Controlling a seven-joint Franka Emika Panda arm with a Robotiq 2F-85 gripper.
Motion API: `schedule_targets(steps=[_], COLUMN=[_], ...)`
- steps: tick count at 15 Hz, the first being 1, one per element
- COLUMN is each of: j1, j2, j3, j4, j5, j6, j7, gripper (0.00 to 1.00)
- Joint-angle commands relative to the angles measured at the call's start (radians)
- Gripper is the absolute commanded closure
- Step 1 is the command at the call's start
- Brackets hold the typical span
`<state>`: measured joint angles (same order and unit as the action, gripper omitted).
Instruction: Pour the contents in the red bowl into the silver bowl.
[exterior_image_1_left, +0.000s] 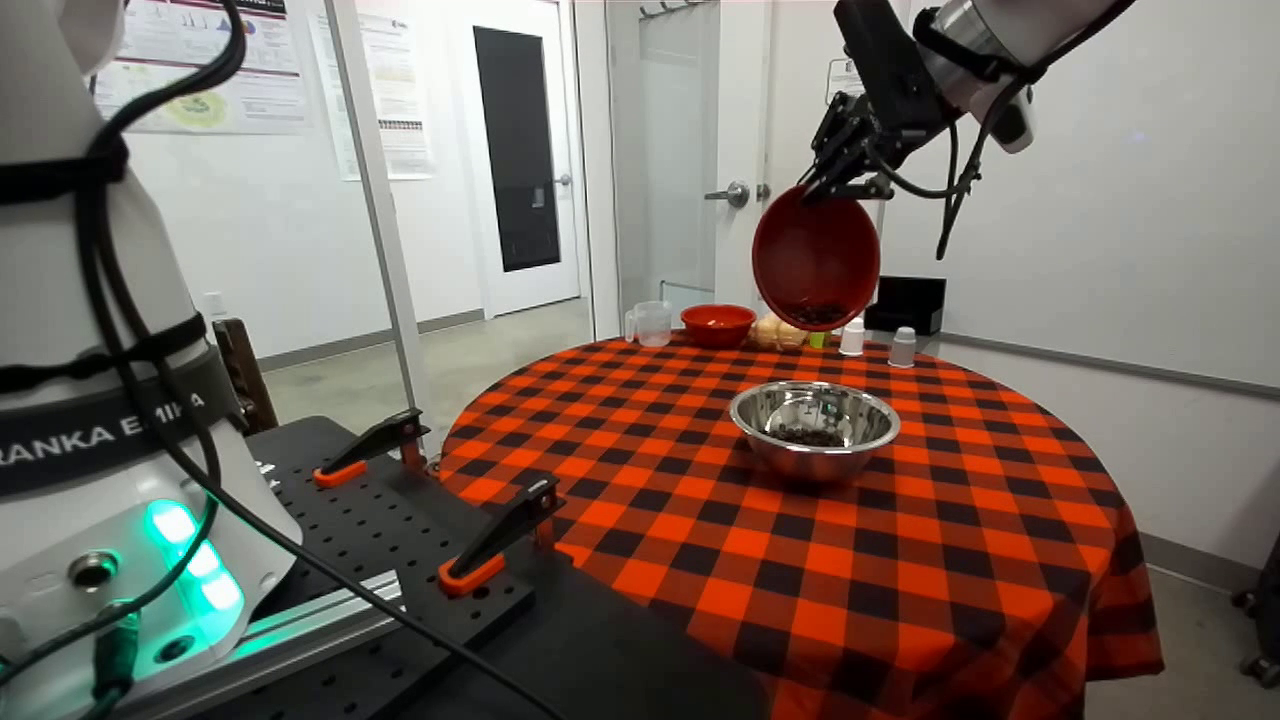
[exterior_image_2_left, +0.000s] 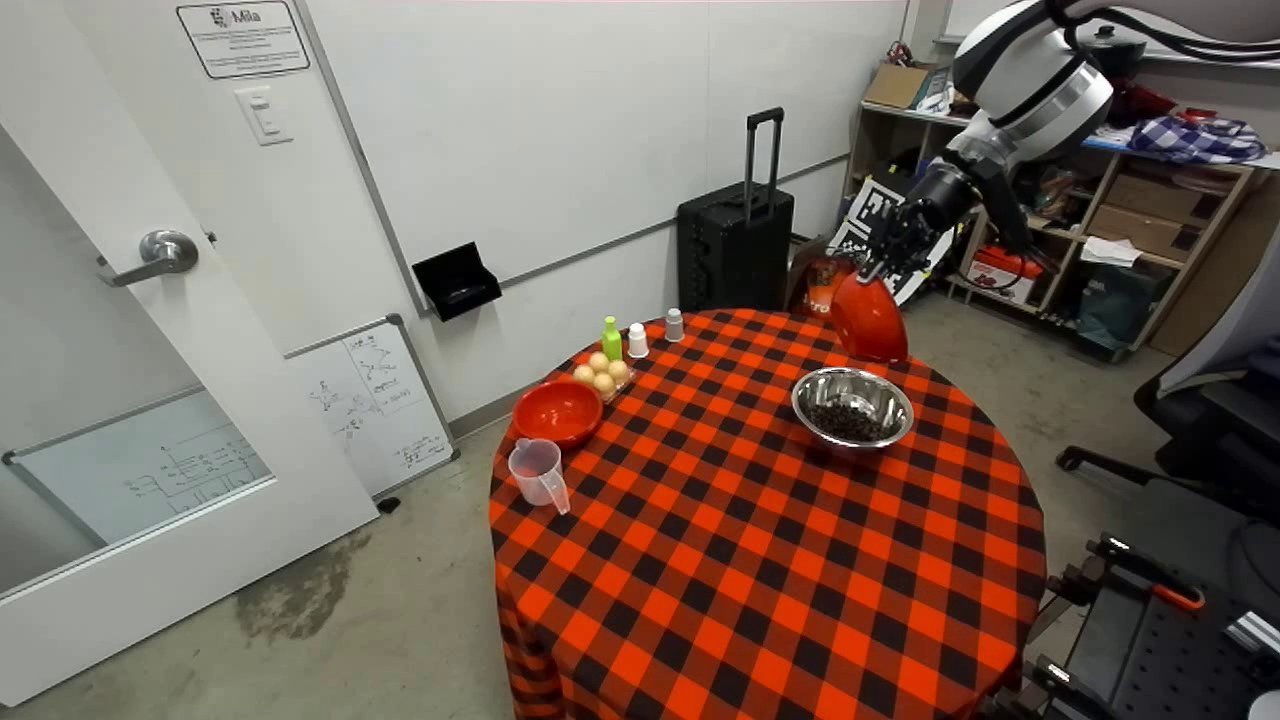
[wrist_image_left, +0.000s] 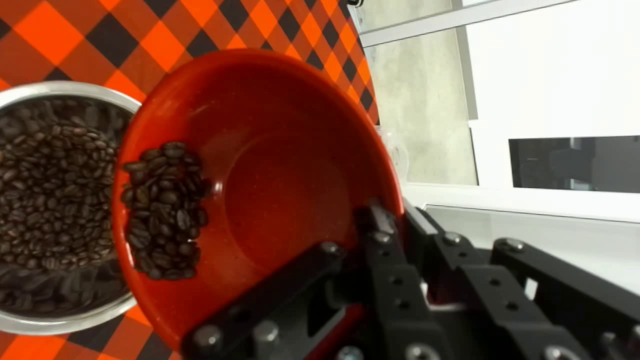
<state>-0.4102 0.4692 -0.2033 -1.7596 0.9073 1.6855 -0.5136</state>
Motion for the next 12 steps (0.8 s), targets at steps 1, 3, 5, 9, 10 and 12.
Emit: schedule_targets(steps=[1,3,5,9,10,12], j1=[0.01,0.008,0.007,0.132,0.159,0.211], j2=[-0.003,-0.002,-0.001,-0.015,-0.009,0.001], j3=[-0.007,-0.004,-0.002,0.079,0.094,0.122], j4=[0.025,0.032,0.039,-0.005,0.002,0.012], j5=[-0.088,-0.134,-0.188,-0.237,-0.263,-0.322], j6=[-0.01,-0.013,-0.015,0.105,0.12,0.147], j7=[0.013,0.01,0.006,0.085,0.104,0.148], gripper=[0.98,0.98,0.98,0.98,0.98,0.98])
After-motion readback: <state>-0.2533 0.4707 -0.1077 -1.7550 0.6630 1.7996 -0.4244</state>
